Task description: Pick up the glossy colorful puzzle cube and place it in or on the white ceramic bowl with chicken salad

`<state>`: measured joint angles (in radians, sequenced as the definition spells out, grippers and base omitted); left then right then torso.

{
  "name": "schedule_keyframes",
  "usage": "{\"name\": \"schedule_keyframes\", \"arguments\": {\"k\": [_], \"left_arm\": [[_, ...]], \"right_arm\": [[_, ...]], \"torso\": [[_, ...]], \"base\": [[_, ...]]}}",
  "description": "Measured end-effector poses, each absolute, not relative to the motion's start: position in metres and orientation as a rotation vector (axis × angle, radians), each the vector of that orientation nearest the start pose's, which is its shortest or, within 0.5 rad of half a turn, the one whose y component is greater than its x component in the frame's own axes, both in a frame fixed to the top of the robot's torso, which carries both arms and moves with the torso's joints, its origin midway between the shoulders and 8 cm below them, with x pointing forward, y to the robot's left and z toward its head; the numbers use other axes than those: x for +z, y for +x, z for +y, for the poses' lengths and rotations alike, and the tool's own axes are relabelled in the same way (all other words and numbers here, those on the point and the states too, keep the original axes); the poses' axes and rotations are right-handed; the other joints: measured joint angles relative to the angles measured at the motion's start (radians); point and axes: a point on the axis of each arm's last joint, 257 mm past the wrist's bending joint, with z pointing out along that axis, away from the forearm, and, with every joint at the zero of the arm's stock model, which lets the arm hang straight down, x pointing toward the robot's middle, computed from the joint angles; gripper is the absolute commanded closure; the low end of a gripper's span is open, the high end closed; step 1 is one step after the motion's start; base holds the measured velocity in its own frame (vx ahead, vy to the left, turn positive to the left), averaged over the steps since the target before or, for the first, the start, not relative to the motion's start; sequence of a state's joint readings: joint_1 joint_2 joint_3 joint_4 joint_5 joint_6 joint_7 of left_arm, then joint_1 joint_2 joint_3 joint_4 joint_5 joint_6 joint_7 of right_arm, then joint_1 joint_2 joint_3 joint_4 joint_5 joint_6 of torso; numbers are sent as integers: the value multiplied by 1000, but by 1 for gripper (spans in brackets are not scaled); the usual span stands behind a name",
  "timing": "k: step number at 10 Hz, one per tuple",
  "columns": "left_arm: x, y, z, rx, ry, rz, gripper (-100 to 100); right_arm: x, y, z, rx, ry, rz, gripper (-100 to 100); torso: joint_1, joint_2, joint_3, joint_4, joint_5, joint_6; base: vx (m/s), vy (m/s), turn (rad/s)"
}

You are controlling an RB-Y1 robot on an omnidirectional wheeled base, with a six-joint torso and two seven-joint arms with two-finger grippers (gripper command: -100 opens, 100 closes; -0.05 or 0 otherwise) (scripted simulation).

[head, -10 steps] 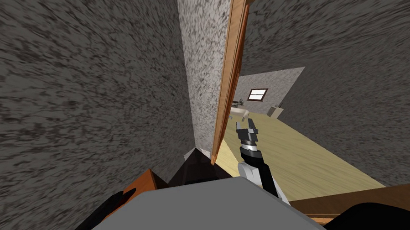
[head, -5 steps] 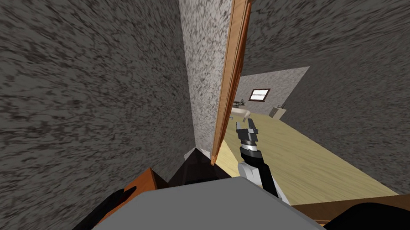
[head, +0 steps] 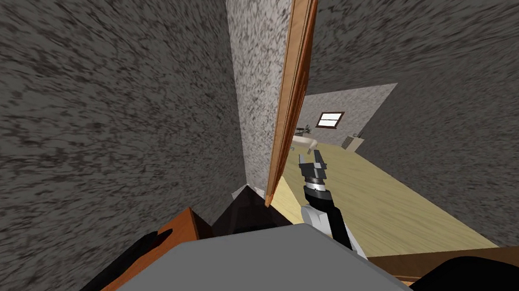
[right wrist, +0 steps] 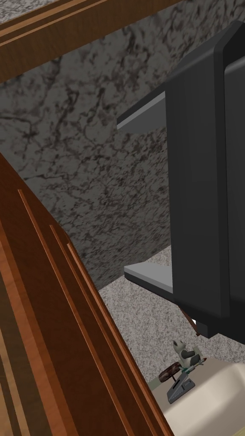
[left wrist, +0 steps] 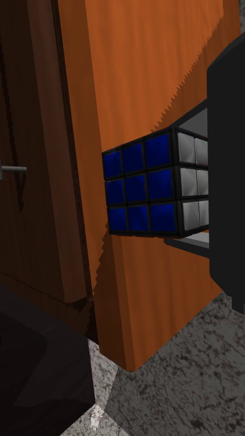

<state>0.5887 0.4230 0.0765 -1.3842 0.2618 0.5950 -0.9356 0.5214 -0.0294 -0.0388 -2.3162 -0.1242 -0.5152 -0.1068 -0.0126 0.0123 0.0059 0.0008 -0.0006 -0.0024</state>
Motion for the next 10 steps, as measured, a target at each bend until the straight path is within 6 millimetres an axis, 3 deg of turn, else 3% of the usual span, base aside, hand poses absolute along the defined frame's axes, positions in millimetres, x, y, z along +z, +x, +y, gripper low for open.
{"name": "schedule_keyframes", "arguments": {"k": [3,5,10], "left_arm": [[-570,85,471,221,-1145,2596,100],[-575,91,460,173,-1170,2593,100],[-570,139,429,26,-1215,2538,100]], "right_arm": [[38,328,-304,1443,717,504,0],[38,328,-304,1443,717,504,0],[38,328,-304,1443,717,504,0]], "torso": [[6,4,2,0,3,-1],[7,6,4,1,3,-2],[16,10,7,4,5,-3]], "base": [[-198,-111,61],[-225,-58,82],[-248,4,77]]}}
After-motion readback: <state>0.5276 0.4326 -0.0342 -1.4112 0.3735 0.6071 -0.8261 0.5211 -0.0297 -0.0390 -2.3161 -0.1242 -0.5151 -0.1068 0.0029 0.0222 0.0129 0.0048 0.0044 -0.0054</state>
